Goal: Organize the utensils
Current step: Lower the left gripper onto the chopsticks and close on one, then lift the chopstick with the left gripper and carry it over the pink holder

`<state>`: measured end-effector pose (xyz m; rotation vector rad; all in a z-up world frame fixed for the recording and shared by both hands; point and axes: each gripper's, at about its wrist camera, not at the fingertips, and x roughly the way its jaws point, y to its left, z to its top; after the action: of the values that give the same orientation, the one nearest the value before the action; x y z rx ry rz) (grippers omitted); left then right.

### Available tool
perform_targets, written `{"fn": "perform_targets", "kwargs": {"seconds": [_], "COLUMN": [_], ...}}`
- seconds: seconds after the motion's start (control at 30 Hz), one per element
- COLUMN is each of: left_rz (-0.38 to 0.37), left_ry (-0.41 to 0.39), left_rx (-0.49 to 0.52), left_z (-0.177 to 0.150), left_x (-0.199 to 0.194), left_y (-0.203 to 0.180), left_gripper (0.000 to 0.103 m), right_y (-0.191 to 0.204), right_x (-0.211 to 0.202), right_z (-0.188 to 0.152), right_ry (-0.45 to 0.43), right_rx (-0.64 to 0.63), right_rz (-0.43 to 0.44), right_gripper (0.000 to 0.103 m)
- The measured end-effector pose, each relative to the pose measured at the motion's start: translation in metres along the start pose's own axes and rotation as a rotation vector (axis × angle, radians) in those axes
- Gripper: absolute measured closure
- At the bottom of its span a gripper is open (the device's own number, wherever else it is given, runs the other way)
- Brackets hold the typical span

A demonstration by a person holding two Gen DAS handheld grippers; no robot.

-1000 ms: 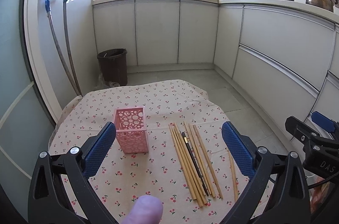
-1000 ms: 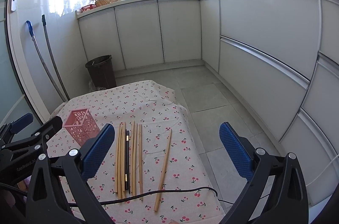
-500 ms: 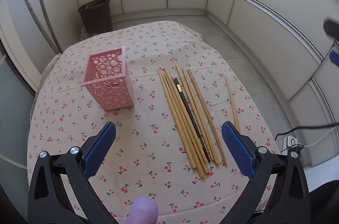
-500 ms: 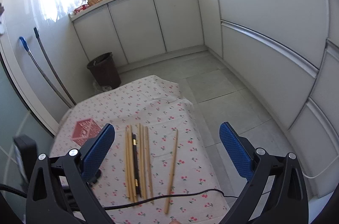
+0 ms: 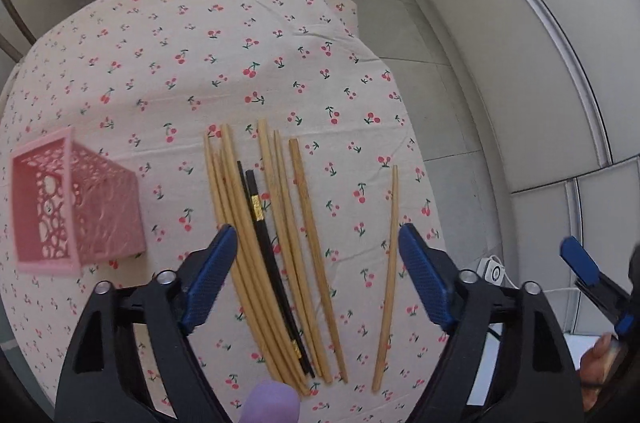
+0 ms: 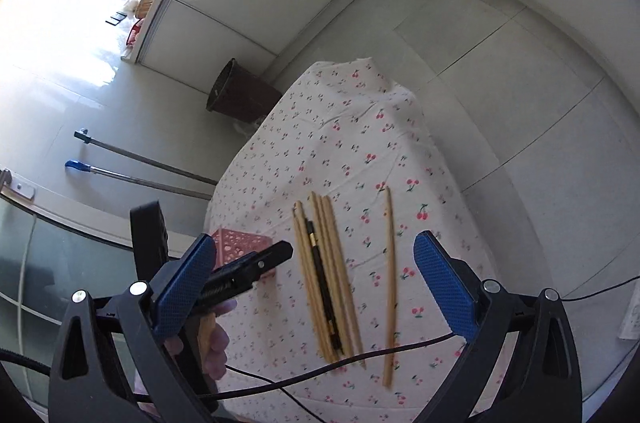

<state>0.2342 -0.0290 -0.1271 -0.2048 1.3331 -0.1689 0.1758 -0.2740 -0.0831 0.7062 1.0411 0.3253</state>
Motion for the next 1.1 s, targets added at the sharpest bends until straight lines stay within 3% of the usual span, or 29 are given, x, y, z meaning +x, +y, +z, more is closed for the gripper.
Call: {"fn": "perform_targets", "kwargs": {"seconds": [0.17,0.3,0.7,0.83,0.97,1.1], "left_rz": [0.096,0.152,0.194,0.097,0.036,0.103], "left_ry": [0.091,0.07,0.078,0.077,0.078,0.052], "left_rx": [-0.051,-0.058,-0.031,-0.065,-0.112,-0.071], "left_z": [0.031,0.042,0.057,0.062,0.065,0.065], "left_x": [0.05,0.063,0.081,0.082,0.076,0.072], "left_y": [0.009,0.017,0.017,0.022,0.034,0.031], "left_gripper": [0.069,0.082,0.09,0.081,0.081,0.081], "right_y": [-0.017,-0.035,-0.033,-0.032,-0.033,-0.031], "right_x": [0.006,0.005,0.025,0.034,0.036,0.04], "right_z": [0.008,0.02,0.02,0.017,0.017,0.017], "right_ry": [0.007,0.005,0.055,0.084,0.081,0.094], "right_rx": [0.056,0.116,0.092,0.093,0.092,0.09], "right_rz": [-0.089,-0.103,-0.139,-0.147,-0.151,-0.146], "right_gripper": [0.007,0.007,0.007,0.007,0.007,0.007]}}
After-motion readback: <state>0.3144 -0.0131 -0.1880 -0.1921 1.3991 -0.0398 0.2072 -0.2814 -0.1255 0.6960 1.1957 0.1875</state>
